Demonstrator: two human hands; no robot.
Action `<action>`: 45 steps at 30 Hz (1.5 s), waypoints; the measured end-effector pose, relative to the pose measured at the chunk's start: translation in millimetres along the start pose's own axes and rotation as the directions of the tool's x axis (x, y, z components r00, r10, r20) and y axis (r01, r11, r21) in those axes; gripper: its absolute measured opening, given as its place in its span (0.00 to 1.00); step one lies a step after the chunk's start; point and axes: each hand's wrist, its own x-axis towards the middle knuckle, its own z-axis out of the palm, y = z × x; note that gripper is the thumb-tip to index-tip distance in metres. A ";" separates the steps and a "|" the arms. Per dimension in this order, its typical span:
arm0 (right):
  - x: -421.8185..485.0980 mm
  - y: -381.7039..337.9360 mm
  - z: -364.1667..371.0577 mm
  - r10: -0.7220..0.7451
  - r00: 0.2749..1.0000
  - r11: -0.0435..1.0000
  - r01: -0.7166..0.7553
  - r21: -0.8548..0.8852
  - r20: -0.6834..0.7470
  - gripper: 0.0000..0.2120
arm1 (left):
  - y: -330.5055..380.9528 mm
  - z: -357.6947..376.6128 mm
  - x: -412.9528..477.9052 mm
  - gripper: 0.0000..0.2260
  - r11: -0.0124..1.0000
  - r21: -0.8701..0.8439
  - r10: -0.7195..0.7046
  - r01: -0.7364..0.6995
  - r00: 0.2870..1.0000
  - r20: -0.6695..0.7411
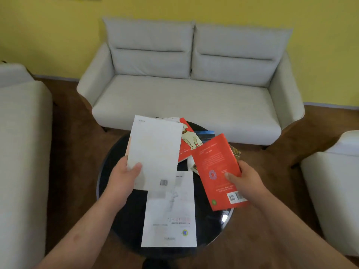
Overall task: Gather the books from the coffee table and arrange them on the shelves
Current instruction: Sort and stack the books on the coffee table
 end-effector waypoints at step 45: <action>-89.6 -17.4 94.4 0.214 0.894 0.840 -0.374 0.393 0.393 0.15 | -24.5 30.9 -74.4 0.16 0.837 -0.221 -0.370 0.500 0.816 0.445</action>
